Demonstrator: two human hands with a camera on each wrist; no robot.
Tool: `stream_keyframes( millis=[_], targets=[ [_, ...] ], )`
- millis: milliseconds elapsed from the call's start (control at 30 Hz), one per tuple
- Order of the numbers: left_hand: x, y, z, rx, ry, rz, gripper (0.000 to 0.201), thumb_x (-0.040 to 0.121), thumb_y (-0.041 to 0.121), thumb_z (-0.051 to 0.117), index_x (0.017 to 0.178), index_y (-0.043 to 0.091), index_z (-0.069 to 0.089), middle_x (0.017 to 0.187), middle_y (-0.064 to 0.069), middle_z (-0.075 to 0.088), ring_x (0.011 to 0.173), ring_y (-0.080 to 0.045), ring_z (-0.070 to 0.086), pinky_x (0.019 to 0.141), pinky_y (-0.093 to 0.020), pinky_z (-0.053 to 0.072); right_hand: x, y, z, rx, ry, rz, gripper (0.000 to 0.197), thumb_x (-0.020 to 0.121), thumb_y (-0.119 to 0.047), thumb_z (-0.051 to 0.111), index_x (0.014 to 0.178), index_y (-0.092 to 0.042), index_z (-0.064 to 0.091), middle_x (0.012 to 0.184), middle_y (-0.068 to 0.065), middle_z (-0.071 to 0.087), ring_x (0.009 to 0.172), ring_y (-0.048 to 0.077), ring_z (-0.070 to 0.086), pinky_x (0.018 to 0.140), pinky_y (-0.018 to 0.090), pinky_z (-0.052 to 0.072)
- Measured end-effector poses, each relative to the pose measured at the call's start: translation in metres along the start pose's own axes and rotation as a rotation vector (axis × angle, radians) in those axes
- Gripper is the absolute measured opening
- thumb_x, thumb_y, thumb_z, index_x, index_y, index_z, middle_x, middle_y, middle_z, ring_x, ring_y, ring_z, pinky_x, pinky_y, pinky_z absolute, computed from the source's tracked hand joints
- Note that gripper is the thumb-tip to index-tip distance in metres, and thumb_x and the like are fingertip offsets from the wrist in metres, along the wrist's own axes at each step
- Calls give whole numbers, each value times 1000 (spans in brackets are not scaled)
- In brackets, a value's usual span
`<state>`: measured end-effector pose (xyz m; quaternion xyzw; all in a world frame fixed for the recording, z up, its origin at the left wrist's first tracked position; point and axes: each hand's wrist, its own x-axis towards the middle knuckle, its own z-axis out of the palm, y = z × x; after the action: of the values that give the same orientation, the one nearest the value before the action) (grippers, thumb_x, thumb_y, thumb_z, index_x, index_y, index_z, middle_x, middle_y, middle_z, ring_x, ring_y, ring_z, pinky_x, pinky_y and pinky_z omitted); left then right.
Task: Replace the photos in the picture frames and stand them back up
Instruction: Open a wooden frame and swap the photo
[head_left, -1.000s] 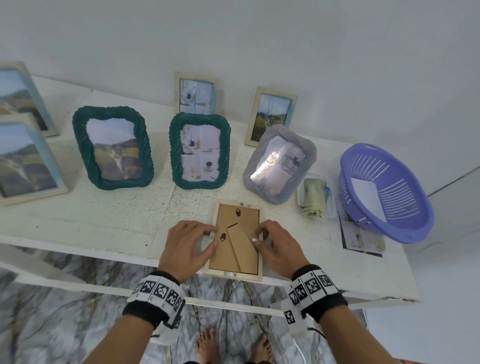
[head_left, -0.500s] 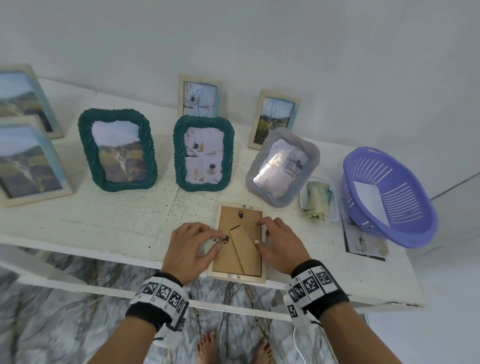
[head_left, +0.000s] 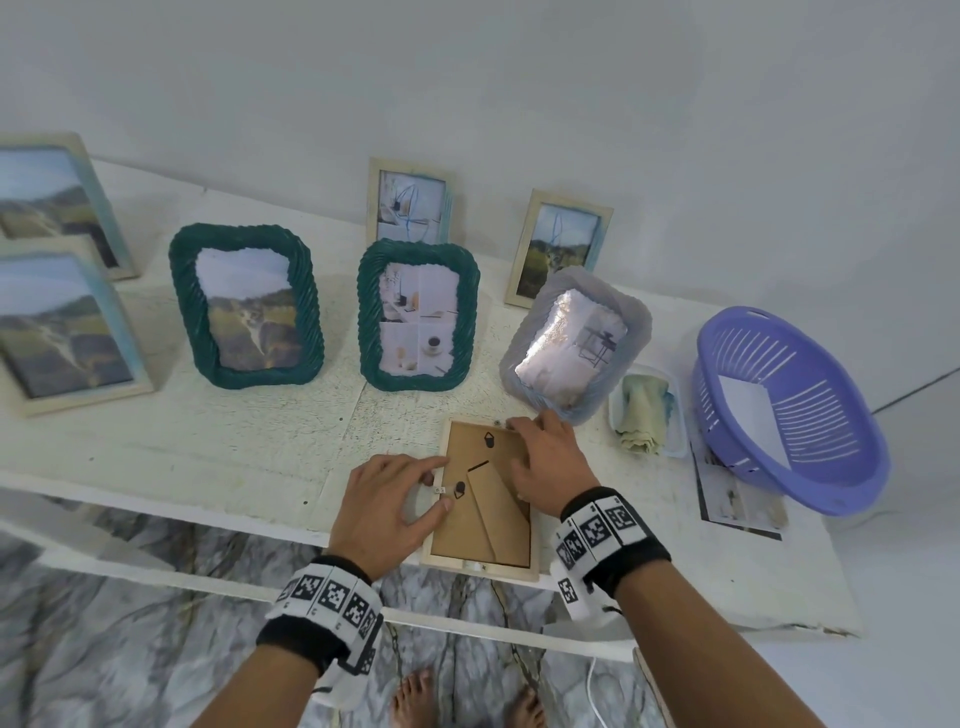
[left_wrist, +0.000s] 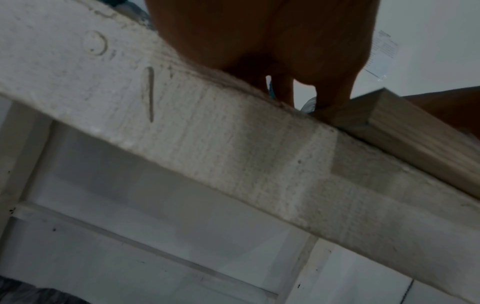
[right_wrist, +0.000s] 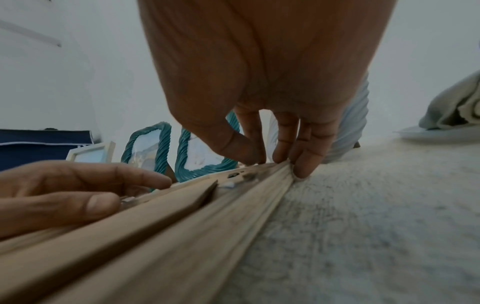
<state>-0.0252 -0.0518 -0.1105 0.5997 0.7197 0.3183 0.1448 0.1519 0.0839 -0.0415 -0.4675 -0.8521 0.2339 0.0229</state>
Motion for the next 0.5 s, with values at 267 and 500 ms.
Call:
stream_keyframes(
  millis=[267, 500],
  targets=[
    [0, 1, 0, 3, 12, 1, 44, 86, 60, 50, 126, 41, 56, 95, 25, 55, 101, 0, 43, 88, -24, 27, 3, 11, 3, 186, -52, 50, 46, 86, -11, 51, 129, -27, 55, 115, 4, 41, 115, 27, 36, 96, 26, 25],
    [0, 1, 0, 7, 16, -6, 45, 85, 61, 49, 125, 41, 57, 94, 25, 55, 101, -1, 43, 88, -22, 27, -4, 11, 1, 251, -45, 38, 50, 89, -11, 51, 135, -30, 53, 113, 4, 39, 114, 27, 37, 107, 34, 27]
  ],
)
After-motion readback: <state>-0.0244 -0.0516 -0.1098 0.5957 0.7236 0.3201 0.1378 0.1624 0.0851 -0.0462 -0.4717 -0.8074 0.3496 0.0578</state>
